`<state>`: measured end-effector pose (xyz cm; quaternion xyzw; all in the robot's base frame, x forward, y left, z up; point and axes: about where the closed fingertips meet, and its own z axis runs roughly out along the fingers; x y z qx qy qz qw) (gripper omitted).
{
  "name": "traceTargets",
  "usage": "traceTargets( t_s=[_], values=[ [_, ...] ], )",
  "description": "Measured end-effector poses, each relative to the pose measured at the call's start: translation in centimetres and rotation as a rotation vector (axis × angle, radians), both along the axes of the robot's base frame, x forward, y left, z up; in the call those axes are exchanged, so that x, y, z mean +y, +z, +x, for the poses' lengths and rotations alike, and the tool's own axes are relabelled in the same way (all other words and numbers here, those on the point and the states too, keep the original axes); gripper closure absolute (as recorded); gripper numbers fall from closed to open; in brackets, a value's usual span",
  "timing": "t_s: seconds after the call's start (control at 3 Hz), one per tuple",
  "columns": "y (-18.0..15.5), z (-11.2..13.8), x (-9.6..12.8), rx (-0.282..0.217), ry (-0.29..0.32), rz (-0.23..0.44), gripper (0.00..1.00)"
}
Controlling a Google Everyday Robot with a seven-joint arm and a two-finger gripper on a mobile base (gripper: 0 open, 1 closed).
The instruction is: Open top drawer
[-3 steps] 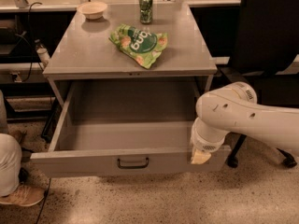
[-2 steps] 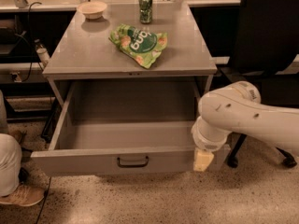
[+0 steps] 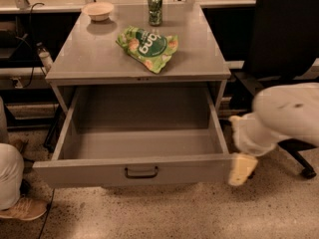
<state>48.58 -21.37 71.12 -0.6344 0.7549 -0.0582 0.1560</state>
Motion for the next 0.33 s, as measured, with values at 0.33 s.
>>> traceTargets(
  t_s=[0.33],
  values=[
    [3.38,-0.73,-6.74,-0.064,-0.098,0.083,0.00]
  ],
)
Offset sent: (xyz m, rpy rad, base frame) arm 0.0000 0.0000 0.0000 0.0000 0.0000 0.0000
